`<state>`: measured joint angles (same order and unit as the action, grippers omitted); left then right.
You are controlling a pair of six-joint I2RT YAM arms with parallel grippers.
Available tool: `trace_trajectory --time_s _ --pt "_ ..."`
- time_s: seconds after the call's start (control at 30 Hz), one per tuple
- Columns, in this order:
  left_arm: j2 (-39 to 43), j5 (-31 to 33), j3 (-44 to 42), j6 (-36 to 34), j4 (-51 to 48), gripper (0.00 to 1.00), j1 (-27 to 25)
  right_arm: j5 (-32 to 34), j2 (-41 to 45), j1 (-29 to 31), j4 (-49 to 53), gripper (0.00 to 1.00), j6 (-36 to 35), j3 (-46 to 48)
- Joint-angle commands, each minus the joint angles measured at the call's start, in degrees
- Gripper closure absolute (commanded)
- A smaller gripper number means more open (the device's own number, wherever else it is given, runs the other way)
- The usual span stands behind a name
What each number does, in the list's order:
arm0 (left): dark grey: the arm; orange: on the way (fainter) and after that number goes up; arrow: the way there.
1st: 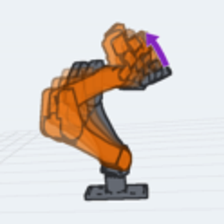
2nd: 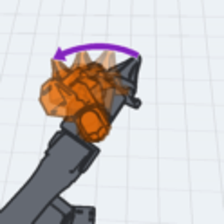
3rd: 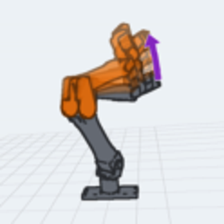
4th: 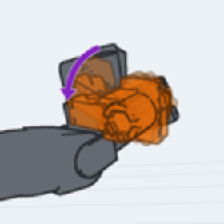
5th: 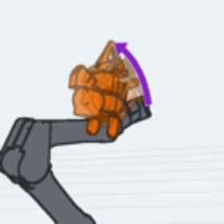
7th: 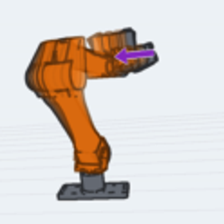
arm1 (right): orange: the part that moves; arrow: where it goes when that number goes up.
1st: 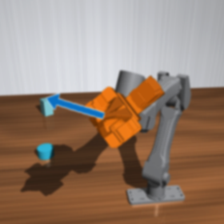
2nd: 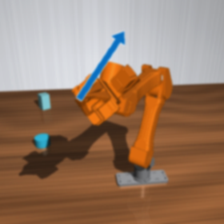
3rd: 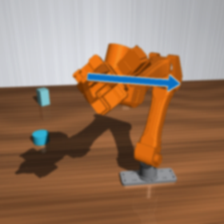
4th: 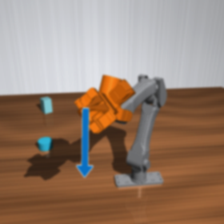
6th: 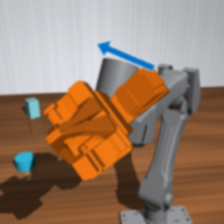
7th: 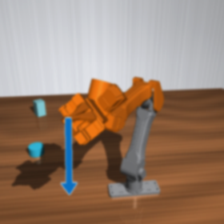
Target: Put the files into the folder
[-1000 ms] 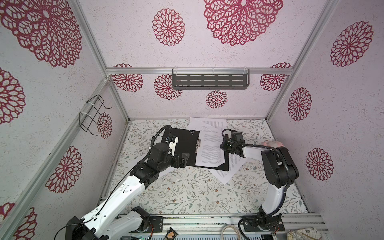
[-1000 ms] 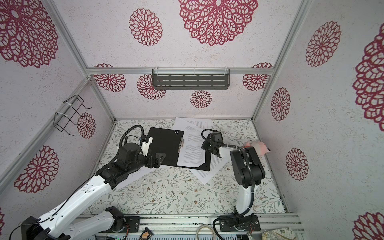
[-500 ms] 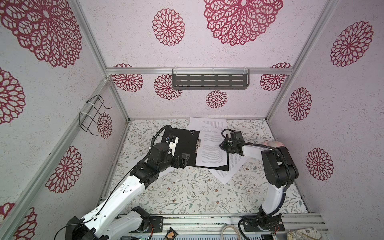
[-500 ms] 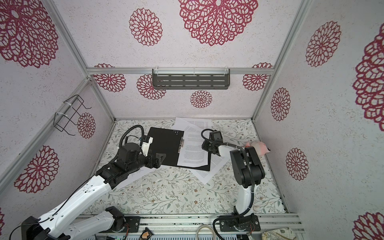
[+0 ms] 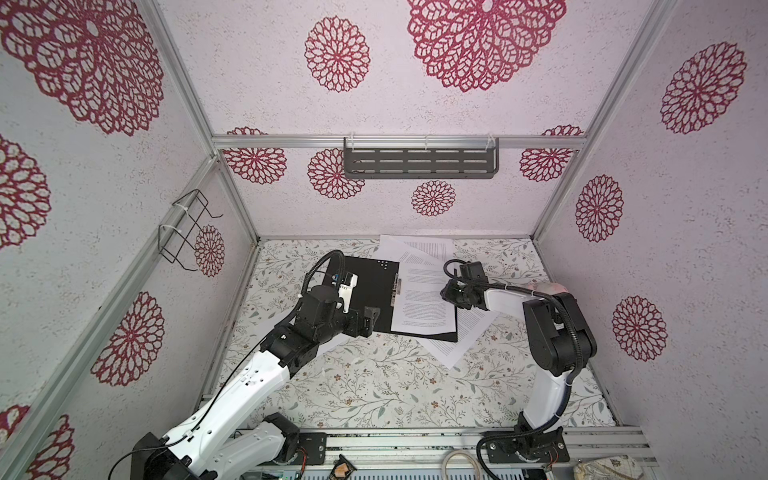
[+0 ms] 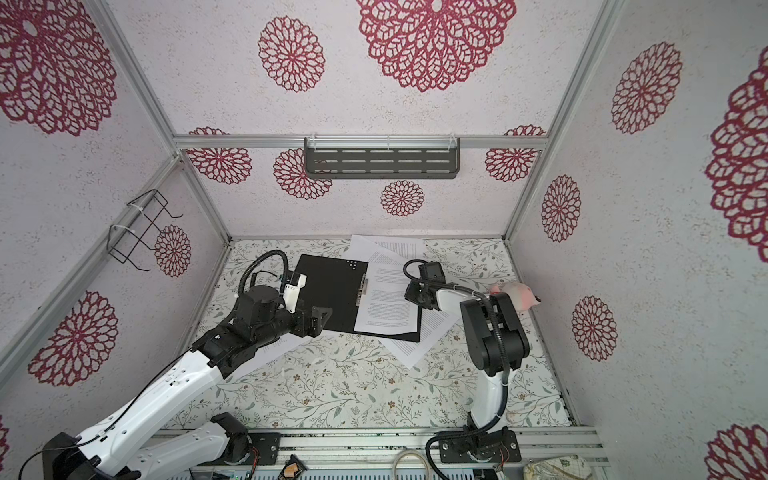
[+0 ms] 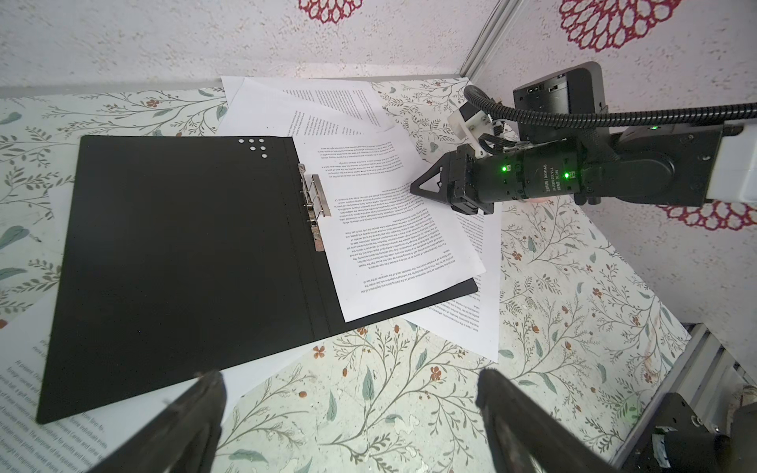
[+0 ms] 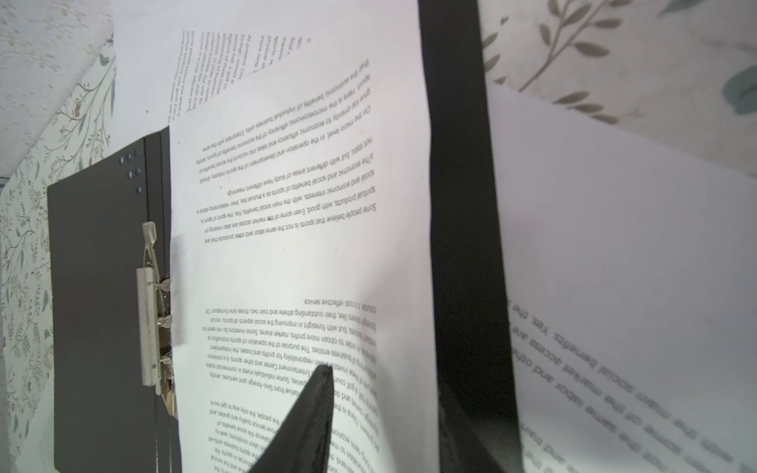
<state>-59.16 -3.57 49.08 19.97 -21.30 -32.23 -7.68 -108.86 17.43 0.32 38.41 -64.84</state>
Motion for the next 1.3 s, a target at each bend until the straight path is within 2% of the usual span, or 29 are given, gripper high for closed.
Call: trace_trajectory --time_s 0.0,0.1,0.5,0.6,0.73,0.97,1.27 --pt "0.4 -0.4 0.8 -0.5 0.7 0.01 0.2 1.0 -0.1 0.3 1.0 0.61 -0.7 -1.6" --pt "0.4 -0.4 0.8 -0.5 0.7 0.01 0.2 2.3 0.2 0.4 2.7 0.58 -1.0 -2.2" --pt "0.5 -0.8 0.8 -0.5 0.8 0.01 0.2 7.4 4.9 -0.6 9.6 0.32 -4.8 -3.4" --pt "0.4 -0.9 0.8 -0.5 0.7 0.01 0.2 7.9 7.4 -2.6 11.1 0.26 -6.9 -2.3" --pt "0.2 -1.3 0.8 -0.5 0.7 0.01 0.2 6.7 10.9 -8.6 11.9 0.19 -9.3 1.7" --pt "-2.8 -4.5 2.2 0.7 -0.6 0.01 0.2 5.6 13.0 -16.6 12.5 0.17 -13.3 7.1" --pt "-6.8 -7.1 4.0 0.6 -2.4 0.01 0.4 4.0 11.4 -19.0 10.8 0.17 -13.6 9.5"
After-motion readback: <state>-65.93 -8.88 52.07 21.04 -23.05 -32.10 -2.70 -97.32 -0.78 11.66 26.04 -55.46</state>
